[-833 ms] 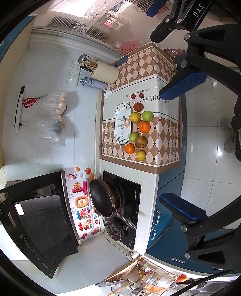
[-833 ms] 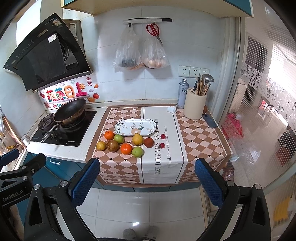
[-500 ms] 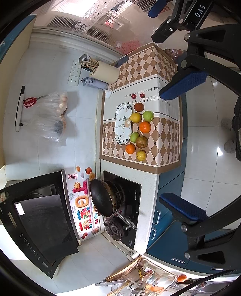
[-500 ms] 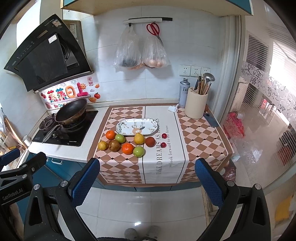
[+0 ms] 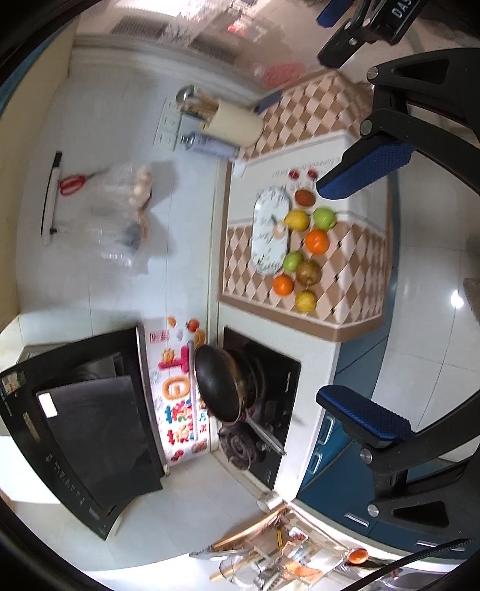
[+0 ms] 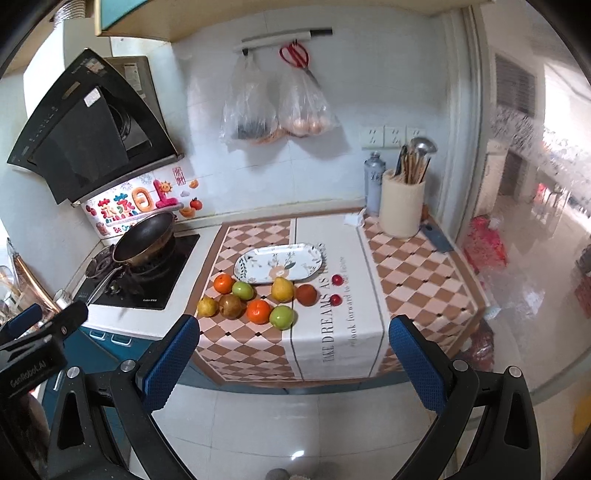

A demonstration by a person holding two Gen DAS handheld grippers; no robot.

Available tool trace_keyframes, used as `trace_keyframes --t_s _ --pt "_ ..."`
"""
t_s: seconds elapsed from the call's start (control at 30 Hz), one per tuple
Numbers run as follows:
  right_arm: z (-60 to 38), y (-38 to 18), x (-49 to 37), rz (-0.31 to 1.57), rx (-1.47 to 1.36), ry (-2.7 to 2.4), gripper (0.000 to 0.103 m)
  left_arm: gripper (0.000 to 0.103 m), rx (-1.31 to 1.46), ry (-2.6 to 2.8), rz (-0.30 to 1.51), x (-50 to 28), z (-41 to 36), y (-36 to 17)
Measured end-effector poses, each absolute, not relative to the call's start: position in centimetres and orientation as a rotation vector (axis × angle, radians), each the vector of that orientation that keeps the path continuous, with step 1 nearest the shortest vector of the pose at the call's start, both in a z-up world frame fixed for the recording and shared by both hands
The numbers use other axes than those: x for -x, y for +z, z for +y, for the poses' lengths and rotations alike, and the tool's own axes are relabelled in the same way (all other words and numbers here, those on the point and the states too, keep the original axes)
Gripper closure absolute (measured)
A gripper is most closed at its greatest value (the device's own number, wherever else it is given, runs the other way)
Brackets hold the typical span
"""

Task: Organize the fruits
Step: 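Grasp the yellow lemon with the left tool while the right tool grasps the green apple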

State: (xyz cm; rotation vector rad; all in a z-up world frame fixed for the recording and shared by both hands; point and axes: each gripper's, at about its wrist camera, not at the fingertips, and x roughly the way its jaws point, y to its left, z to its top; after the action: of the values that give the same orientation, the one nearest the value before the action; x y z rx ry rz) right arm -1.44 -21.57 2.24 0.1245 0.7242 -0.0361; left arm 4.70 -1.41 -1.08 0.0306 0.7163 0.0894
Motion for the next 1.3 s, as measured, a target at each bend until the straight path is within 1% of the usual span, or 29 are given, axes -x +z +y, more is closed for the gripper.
trace_keyframes --t_s 0.1,0.33,0.5,0.6,0.7,0.77,0.83,0.9,0.93,1.0,1.17,1.3 --pt "-22.7 0.1 -1.1 0.754 -0.165 0.004 0.0 0.0 -0.038 0.14 0.724 -7.1 -1.2 -2.6" --pt "-22.9 -7.3 -9.0 0.893 -0.211 0.061 0.0 0.0 -0.006 0.206 0.875 -14.5 1.8 -7.5" --pt "-21.6 -15.0 -15.6 1.028 -0.206 0.077 0.0 0.0 0.102 0.2 1.048 -21.8 5.8 -12.8" --pt "-21.6 -20.5 -20.1 1.133 -0.301 0.06 0.0 0.0 0.153 0.176 1.155 -26.8 8.2 -16.7" --pt "-22.3 -25.3 -23.6 1.218 -0.463 0.028 0.0 0.001 0.206 0.141 1.253 -31.0 10.3 -20.1" --pt "-22.7 -27.9 -25.5 1.256 -0.561 -0.019 0.0 0.003 0.244 0.103 1.331 -34.2 11.5 -23.0" --pt "-22.9 -29.9 -26.8 1.276 -0.634 -0.066 0.0 0.018 0.278 0.059 1.404 -36.5 11.9 -25.4" --pt "-23.1 -31.3 -27.7 1.29 -0.684 -0.102 0.001 0.024 0.305 0.001 1.486 -38.7 11.8 -28.3" --pt "-23.1 -32.3 -28.2 1.297 -0.713 -0.125 0.001 0.029 0.31 -0.022 1.512 -39.5 11.6 -29.4" --pt "-23.2 -33.4 -28.6 1.313 -0.751 -0.158 0.004 0.036 0.305 -0.061 1.581 -41.0 11.0 -31.9" --pt "-23.3 -35.4 -29.3 1.357 -0.837 -0.203 0.01 0.036 0.314 -0.099 1.69 -42.7 10.1 -35.1" --pt "-23.4 -36.5 -29.8 1.367 -0.903 -0.212 0.012 0.036 0.311 -0.118 1.703 -43.5 9.3 -36.1"
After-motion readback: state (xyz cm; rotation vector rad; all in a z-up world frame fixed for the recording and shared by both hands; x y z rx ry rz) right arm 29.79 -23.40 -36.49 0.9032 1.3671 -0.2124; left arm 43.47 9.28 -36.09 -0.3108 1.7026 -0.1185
